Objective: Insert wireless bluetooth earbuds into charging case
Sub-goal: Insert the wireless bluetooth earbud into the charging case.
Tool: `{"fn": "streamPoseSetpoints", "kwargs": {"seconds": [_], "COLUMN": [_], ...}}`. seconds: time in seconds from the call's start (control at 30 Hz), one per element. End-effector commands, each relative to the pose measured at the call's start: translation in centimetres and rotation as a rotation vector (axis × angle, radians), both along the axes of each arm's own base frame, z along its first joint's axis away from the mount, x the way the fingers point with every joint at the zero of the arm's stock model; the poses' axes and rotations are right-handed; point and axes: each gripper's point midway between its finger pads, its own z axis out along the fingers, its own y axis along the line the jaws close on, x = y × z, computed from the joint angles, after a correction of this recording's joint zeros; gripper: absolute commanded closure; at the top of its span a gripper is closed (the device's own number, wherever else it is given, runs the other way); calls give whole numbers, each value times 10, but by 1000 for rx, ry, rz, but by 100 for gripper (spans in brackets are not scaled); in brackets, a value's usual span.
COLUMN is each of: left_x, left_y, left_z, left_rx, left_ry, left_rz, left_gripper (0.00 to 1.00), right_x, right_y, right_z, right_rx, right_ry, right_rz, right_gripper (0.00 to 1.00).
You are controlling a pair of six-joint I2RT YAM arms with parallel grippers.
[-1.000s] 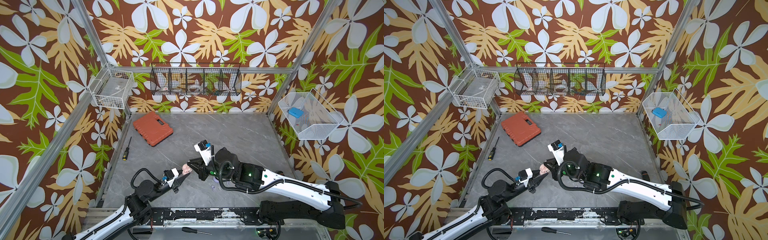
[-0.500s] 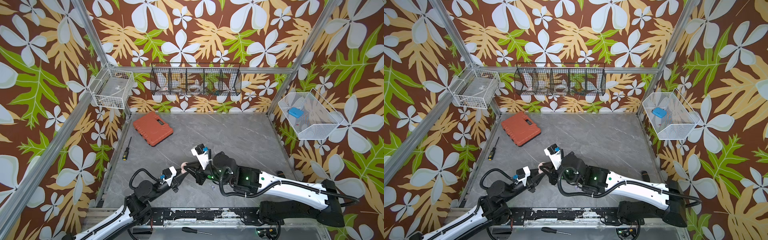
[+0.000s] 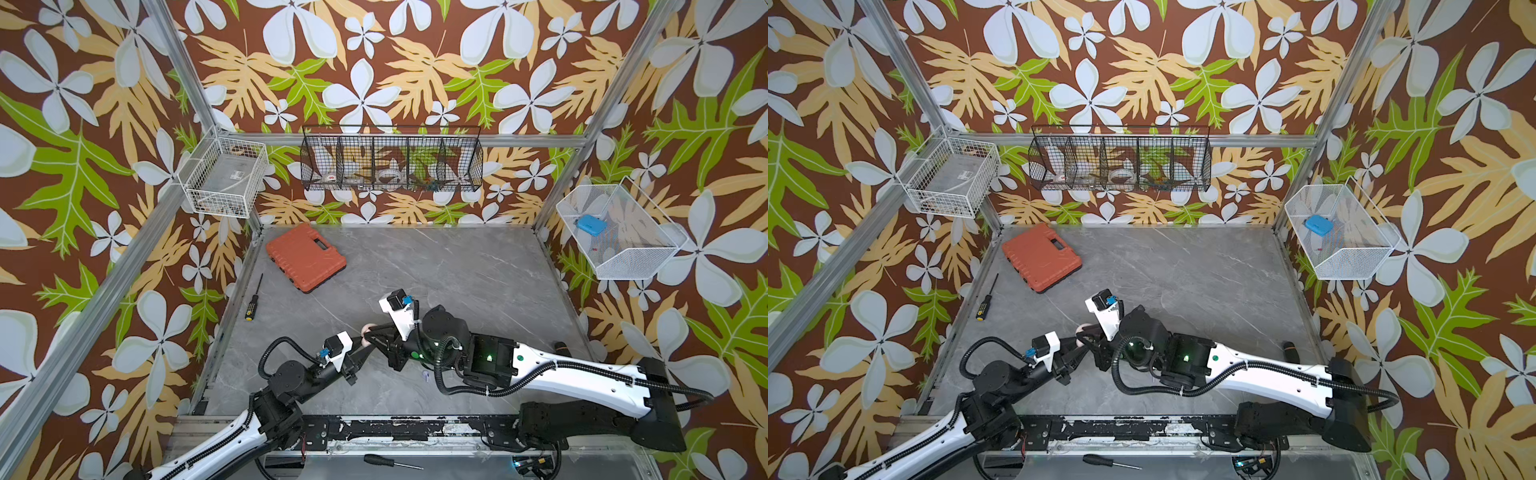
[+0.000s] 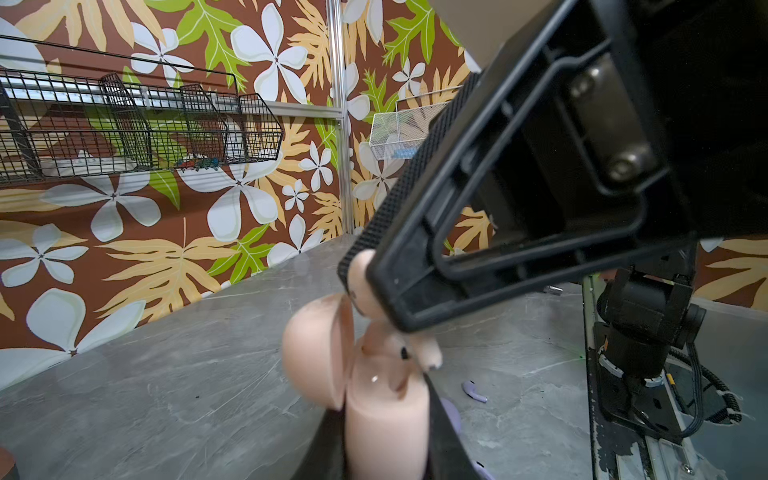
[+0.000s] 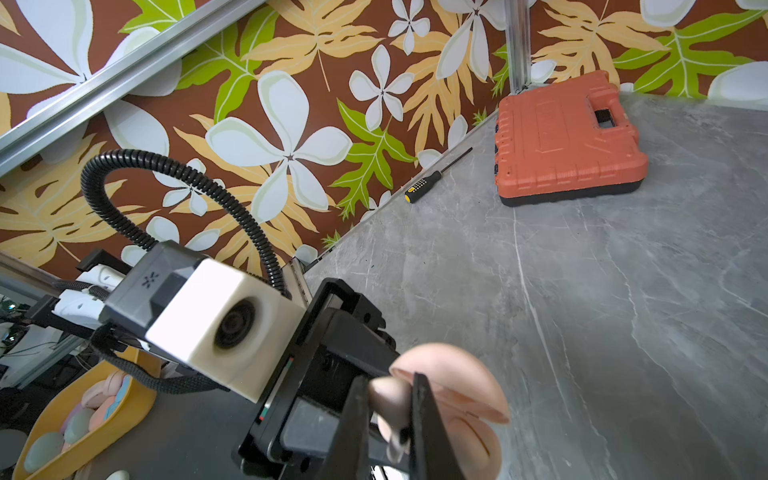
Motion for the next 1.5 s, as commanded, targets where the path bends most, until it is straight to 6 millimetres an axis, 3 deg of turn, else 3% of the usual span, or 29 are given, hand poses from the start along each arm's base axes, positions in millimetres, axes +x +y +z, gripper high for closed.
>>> {"fn": "streamPoseSetpoints", "kwargs": {"seconds": [0.0, 1.47], "left_x": [0, 0], "left_y": [3, 4], "left_z": [11, 12], "left_rx": [-37, -50], "left_ry": [-23, -15], "left_rz": [11, 11], "left_gripper": [100, 100], "right_x": [3, 8], "right_y": [3, 0], "right_z": [8, -5], "right_rx": [27, 4], "right_ry": [-21, -60], "right_rz": [-13, -68], "right_gripper": [92, 95]}}
